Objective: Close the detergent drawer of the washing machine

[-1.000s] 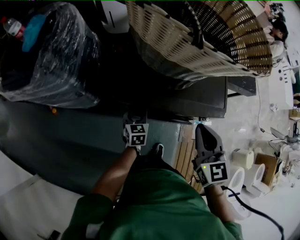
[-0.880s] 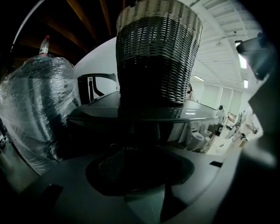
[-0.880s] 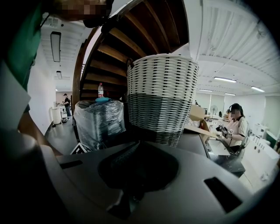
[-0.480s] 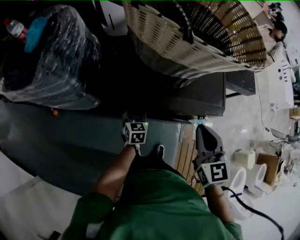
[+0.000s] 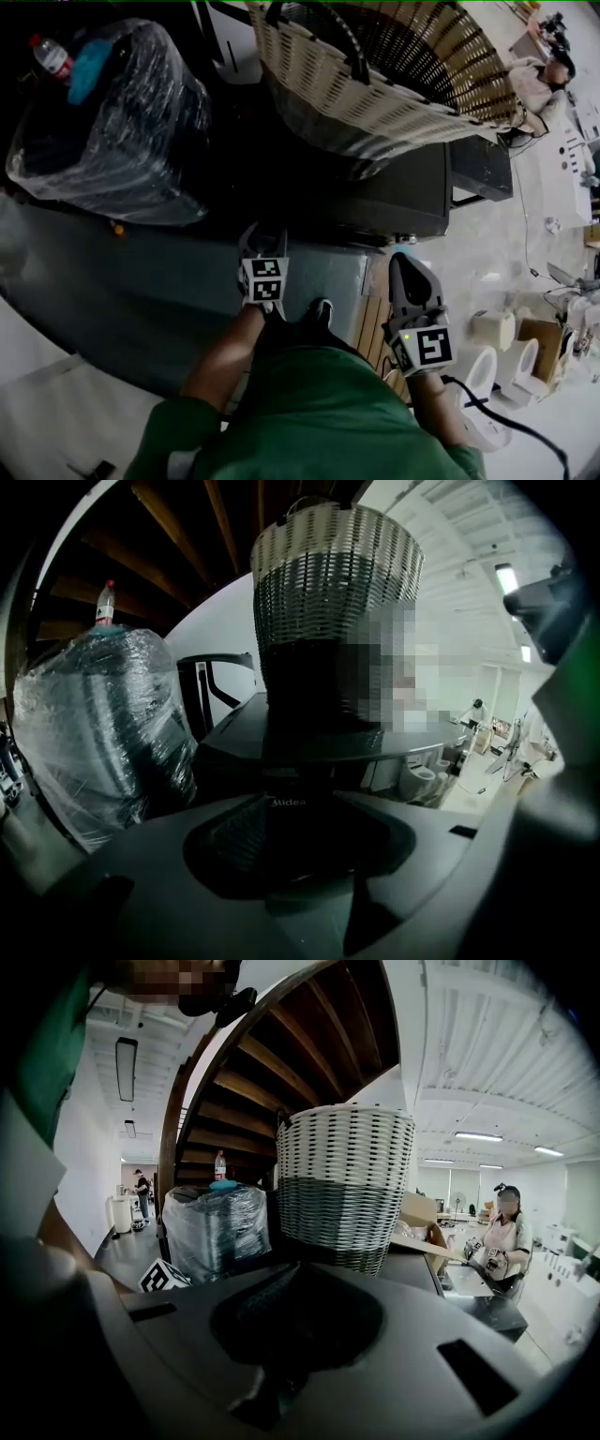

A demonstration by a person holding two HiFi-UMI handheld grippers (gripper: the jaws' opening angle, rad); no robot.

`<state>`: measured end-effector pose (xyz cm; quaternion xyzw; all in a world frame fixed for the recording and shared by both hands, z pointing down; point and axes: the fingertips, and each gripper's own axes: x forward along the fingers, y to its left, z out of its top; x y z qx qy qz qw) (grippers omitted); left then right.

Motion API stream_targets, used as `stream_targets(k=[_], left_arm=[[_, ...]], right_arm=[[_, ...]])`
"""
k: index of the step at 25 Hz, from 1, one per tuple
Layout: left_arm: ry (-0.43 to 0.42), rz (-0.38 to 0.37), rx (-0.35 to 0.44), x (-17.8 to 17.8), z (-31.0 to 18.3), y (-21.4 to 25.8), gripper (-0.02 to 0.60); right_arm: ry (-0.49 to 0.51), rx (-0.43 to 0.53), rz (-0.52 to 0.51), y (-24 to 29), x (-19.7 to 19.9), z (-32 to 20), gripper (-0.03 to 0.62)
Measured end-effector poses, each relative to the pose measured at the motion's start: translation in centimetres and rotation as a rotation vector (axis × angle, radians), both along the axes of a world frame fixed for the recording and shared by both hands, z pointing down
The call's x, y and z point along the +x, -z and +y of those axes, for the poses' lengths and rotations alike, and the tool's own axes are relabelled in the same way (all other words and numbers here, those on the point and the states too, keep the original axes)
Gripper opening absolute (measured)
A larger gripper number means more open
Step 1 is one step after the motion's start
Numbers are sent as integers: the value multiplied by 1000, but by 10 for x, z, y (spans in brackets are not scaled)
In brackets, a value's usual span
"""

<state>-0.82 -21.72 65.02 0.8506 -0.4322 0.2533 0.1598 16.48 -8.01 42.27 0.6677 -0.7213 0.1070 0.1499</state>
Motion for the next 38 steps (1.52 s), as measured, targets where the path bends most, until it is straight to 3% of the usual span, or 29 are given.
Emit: stream_targets(k=[6,9,11,15,25,30,38], left_arm=[[-48,81,238,3,16,103,221],[-75,154,299,7,30,155,218],[-101,191,320,9,41,184,212],[-142,256,369,8,64,230,180],[-164,380,466,4,108,326,151],[-188,399,491,12,116,348,151],[-216,405,499,25,123,357,152]], right_arm=[[16,19,10,8,-2,8,23],[13,12,3,14,-3,11,23],[26,29,6,20,-5,12,23],[45,151,-5,41,-6,10,23],[45,256,-36,91,-1,18,23],[71,341,-39,114,-1,24,23],[26,372,-9,133,16,40,23]])
